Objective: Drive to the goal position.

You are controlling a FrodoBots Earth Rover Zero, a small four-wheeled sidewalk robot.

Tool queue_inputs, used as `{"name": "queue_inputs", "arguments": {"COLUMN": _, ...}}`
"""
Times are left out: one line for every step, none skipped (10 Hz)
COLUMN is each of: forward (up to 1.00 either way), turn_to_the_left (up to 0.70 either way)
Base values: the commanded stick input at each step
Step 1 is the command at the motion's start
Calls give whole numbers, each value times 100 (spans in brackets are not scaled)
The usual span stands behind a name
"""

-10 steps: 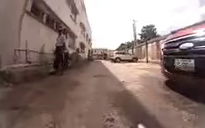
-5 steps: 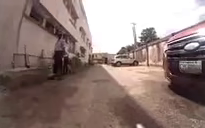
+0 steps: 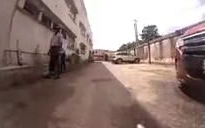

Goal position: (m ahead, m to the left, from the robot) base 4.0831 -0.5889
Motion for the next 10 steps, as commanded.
{"name": "queue_inputs", "arguments": {"forward": 85, "turn_to_the_left": 0}}
{"name": "queue_inputs", "arguments": {"forward": 85, "turn_to_the_left": 0}}
{"name": "queue_inputs", "arguments": {"forward": 85, "turn_to_the_left": 0}}
{"name": "queue_inputs", "arguments": {"forward": 85, "turn_to_the_left": 0}}
{"name": "queue_inputs", "arguments": {"forward": 85, "turn_to_the_left": 0}}
{"name": "queue_inputs", "arguments": {"forward": 85, "turn_to_the_left": 0}}
{"name": "queue_inputs", "arguments": {"forward": 85, "turn_to_the_left": 0}}
{"name": "queue_inputs", "arguments": {"forward": 85, "turn_to_the_left": 0}}
{"name": "queue_inputs", "arguments": {"forward": 85, "turn_to_the_left": 0}}
{"name": "queue_inputs", "arguments": {"forward": 85, "turn_to_the_left": -22}}
